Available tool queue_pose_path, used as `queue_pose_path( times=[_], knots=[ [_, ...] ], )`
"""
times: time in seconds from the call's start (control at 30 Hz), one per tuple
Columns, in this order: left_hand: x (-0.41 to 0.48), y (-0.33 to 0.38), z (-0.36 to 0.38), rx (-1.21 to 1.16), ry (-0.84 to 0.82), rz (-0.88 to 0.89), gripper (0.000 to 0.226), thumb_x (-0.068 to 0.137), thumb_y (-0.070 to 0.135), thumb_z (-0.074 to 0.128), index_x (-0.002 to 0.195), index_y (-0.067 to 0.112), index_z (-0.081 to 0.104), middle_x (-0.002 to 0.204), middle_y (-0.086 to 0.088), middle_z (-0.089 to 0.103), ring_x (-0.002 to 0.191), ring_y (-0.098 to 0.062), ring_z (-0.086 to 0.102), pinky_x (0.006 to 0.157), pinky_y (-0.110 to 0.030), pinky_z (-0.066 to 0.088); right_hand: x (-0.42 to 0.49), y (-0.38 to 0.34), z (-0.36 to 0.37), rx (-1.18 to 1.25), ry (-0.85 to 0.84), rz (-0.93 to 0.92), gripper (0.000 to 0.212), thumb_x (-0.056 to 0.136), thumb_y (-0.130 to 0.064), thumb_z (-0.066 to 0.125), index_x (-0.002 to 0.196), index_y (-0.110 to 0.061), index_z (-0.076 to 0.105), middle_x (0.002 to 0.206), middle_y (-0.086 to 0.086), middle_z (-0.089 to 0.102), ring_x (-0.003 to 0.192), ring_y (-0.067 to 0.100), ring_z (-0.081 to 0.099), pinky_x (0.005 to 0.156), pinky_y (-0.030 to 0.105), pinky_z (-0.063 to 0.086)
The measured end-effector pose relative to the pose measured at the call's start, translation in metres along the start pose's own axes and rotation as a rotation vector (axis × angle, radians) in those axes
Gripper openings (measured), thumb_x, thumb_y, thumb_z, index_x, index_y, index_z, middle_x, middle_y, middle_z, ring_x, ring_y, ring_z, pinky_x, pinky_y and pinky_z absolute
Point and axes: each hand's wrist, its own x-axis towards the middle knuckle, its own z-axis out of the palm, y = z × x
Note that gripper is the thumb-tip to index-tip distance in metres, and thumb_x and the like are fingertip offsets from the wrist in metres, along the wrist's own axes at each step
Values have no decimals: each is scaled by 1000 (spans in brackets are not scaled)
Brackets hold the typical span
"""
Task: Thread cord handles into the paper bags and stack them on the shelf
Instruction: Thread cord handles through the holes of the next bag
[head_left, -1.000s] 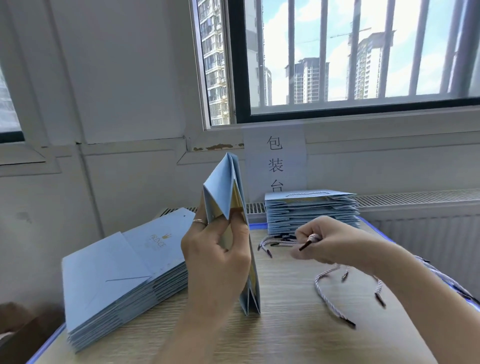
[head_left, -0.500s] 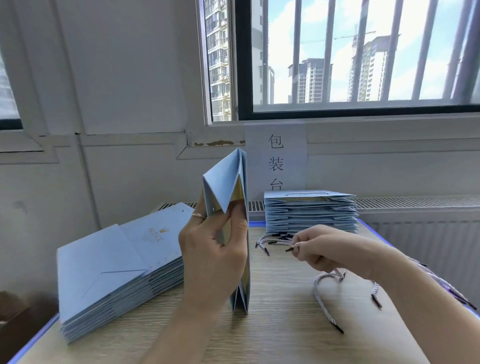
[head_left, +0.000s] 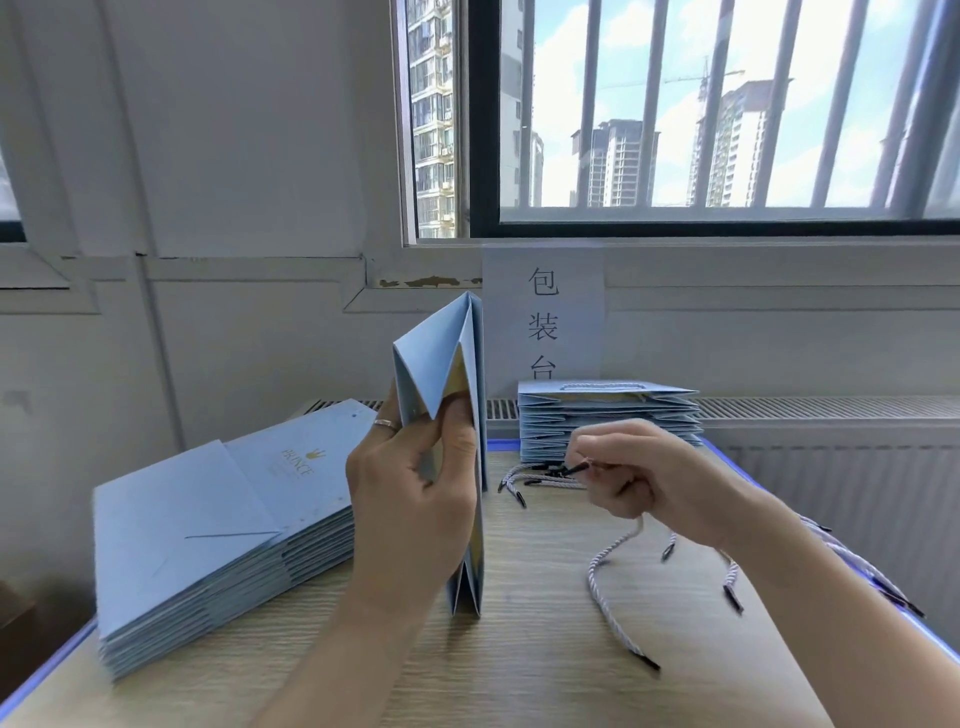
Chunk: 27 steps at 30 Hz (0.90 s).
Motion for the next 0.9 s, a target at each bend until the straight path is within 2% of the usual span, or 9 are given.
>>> queue_pose_path(
  times=[0.1,0.17,0.23,0.37,0.47,0.63,0.7,0.83,0.9],
  knots=[
    [0,-1,0,16,-4,-6,41,93,29,54,61,6,65,76,3,64,73,-11,58,54,-22,40,1,-1,2,60,46,-28,29,84,-33,63,77,-7,52,56,-9,32,50,10,18,45,17,13],
    [1,-1,0,14,-9,-7,39,93,29,54,60,10,64,78,2,64,74,-7,58,55,-15,38,2,-2,5,46,78,-67,34,89,-38,62,77,-6,56,53,-8,31,48,9,19,43,16,16],
    [1,-2,1,-2,-13,-6,35,92,30,55,65,14,69,86,1,66,80,-2,60,59,-8,39,3,-4,11,21,145,-135,34,92,-40,62,72,-13,64,55,-2,29,48,11,19,44,17,19],
    [1,-5,2,-14,-5,-14,36,92,33,56,71,10,74,87,7,67,82,-5,62,62,-19,47,7,-8,26,27,359,-290,31,89,-42,59,67,-20,67,49,-2,32,45,13,21,45,18,24],
    [1,-4,3,-42,-28,-30,31,92,34,57,81,14,78,94,8,70,89,-5,64,69,-15,48,8,-11,41,-39,432,-383,31,85,-47,54,65,-28,67,47,-5,35,45,13,23,45,21,22],
    [0,0,3,-73,-77,-40,24,91,36,60,100,25,79,103,12,71,99,-4,65,79,-18,51,11,-12,66,-119,511,-489,28,86,-42,55,72,-20,65,47,-14,39,45,7,27,46,17,26],
    [0,1,3,-78,-88,-38,23,91,36,60,101,26,78,104,11,71,98,-3,65,80,-18,51,13,-11,72,-140,539,-513,27,87,-41,56,72,-21,65,48,-12,38,46,6,27,46,18,26],
    [1,1,3,-85,-107,-44,23,90,38,60,103,29,77,107,10,71,102,-4,65,81,-17,51,14,-9,73,-184,581,-513,28,87,-42,56,71,-21,66,54,12,45,49,10,33,49,21,30],
    [0,2,3,-94,-112,-51,21,89,39,61,103,33,76,108,10,71,103,-3,64,83,-17,51,14,-9,72,-189,602,-510,30,88,-42,55,70,-19,64,52,1,44,47,6,30,48,17,29]
  ],
)
